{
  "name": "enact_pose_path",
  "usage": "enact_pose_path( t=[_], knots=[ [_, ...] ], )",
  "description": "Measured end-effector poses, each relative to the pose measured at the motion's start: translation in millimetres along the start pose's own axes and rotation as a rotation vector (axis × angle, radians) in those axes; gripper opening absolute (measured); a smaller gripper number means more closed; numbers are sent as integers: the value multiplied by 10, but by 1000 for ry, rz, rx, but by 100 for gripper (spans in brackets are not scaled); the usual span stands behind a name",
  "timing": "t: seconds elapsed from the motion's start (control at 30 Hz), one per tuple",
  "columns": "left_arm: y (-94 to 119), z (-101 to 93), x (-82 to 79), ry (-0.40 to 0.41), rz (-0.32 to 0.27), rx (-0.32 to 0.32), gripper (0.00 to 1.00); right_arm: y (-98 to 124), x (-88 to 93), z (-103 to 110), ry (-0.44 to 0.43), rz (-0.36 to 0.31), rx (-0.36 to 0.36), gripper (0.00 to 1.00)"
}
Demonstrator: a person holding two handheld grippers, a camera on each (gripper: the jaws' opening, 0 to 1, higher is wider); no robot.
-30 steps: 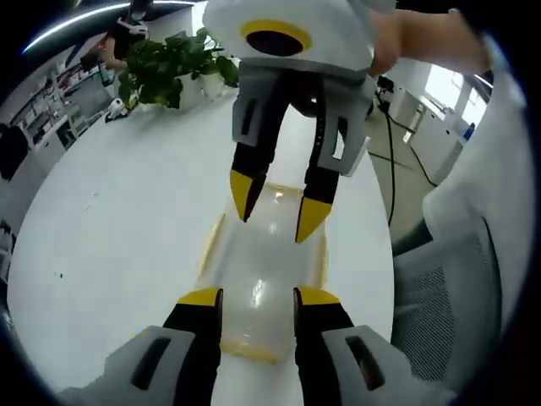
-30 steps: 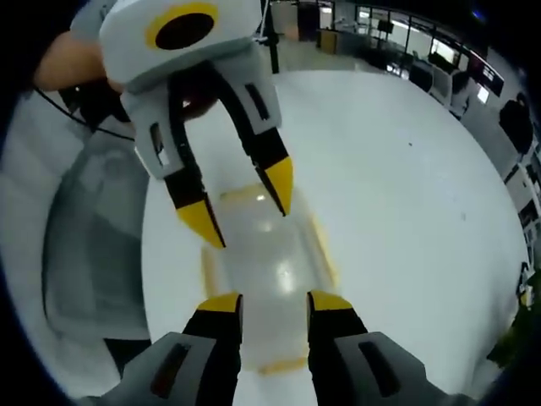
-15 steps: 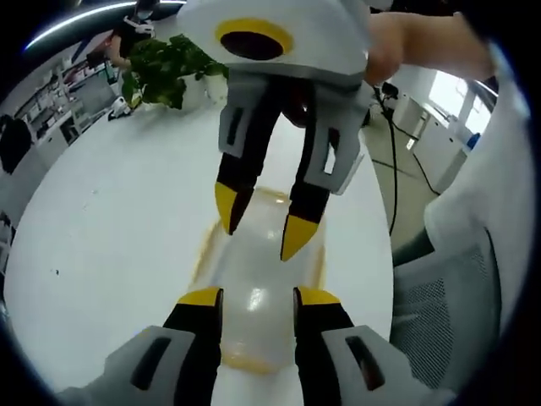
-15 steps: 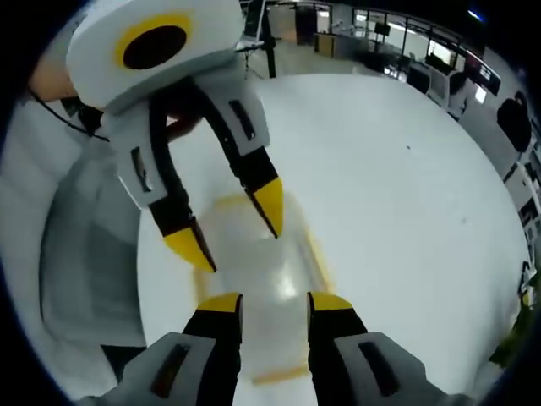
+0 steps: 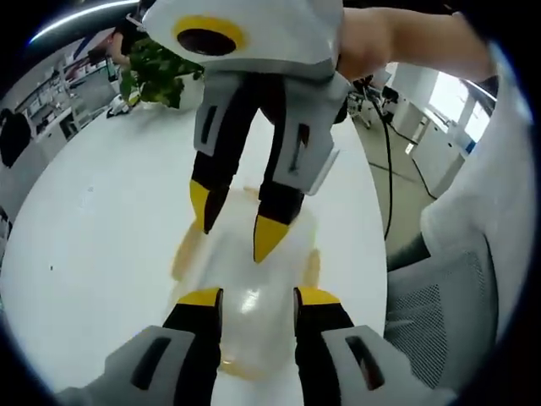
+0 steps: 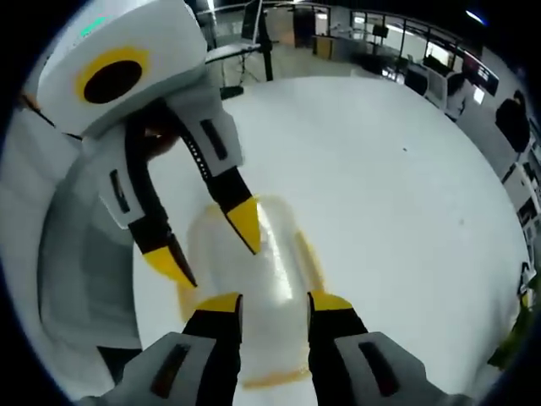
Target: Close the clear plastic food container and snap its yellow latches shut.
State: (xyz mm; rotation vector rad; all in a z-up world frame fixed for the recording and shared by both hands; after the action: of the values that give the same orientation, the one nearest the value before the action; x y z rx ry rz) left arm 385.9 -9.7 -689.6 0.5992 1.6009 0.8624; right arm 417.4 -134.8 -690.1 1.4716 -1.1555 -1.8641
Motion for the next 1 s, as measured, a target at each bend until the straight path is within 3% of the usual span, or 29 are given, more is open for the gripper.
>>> enact_pose_path(
  t=[0.5,0.8,1.0],
  knots=[
    [0,-123,18,60,-16,9,37,-33,-82,-66,15,-7,7,29],
    [-27,-197,44,-16,28,-36,39,-40,-134,-153,23,-9,8,31],
    [-33,-214,76,-5,24,-63,39,-64,-153,-170,30,1,0,32]
  ],
)
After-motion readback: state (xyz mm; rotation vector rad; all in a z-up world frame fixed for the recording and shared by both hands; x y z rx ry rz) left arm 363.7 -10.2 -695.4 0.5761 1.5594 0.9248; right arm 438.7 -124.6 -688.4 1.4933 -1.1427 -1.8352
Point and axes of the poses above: the point that each gripper's makers call its tool centre point, and the gripper's own axes: y roughly backward along the fingers, z roughly to its left, x roughly out of its underside, the point moved 10 cm from there along y, roughly backward along the fingers, and after that the axes turned 1 degree about x, right-handed, at the moved point
